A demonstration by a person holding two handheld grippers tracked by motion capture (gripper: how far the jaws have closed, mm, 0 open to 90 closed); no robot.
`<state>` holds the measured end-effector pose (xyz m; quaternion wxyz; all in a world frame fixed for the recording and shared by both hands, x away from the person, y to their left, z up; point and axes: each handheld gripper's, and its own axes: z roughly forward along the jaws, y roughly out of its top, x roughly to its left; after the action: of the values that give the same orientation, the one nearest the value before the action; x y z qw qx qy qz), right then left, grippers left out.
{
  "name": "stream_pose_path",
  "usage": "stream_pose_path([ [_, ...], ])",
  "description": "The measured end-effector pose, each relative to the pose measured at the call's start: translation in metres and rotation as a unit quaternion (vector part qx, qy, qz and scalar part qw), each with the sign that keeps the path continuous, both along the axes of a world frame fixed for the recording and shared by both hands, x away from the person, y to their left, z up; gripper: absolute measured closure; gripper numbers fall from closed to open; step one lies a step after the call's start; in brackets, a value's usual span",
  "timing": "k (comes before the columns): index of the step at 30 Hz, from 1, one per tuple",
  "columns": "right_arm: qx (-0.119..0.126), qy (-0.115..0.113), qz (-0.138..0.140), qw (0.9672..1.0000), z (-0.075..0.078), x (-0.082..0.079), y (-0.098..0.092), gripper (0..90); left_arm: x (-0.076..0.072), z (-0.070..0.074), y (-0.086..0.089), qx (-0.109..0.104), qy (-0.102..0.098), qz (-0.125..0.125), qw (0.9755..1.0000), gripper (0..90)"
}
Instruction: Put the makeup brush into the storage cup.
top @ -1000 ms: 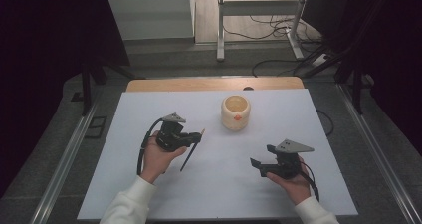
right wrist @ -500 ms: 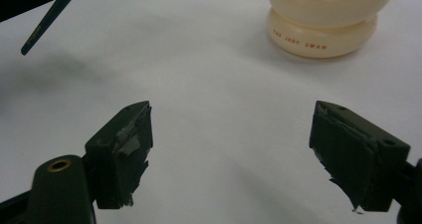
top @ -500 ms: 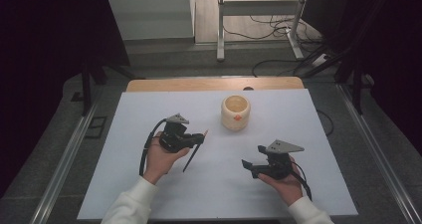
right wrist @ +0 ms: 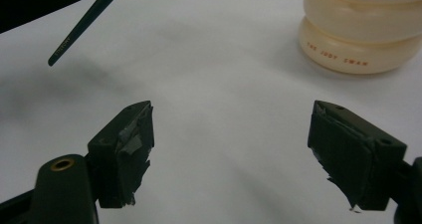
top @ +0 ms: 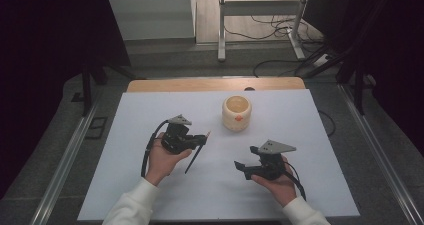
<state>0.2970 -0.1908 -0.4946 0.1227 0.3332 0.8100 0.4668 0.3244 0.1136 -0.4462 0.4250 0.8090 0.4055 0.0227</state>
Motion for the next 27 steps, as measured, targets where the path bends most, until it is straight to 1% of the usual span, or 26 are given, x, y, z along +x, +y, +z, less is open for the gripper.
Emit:
stream_pose_path([
  [7, -0.003, 0.002, 0.011, 0.9999, -0.001, 0.000, 0.011, 19.0, 0.000, 0.000, 0.000, -0.001, -0.001, 0.000, 1.0000, 84.0],
  [16, 0.001, 0.007, 0.013, 0.9999, -0.002, 0.000, 0.016, 19.2, -0.001, 0.001, -0.002, -0.001, -0.002, -0.001, 1.0000, 84.0],
  [18, 0.006, 0.007, 0.015, 0.9998, -0.002, 0.001, 0.018, 19.2, -0.001, 0.001, -0.003, 0.000, -0.002, -0.001, 1.0000, 84.0],
  [27, 0.004, 0.007, 0.026, 0.9996, -0.002, 0.001, 0.026, 19.0, -0.001, 0.000, -0.007, -0.003, -0.001, -0.005, 1.0000, 84.0],
])
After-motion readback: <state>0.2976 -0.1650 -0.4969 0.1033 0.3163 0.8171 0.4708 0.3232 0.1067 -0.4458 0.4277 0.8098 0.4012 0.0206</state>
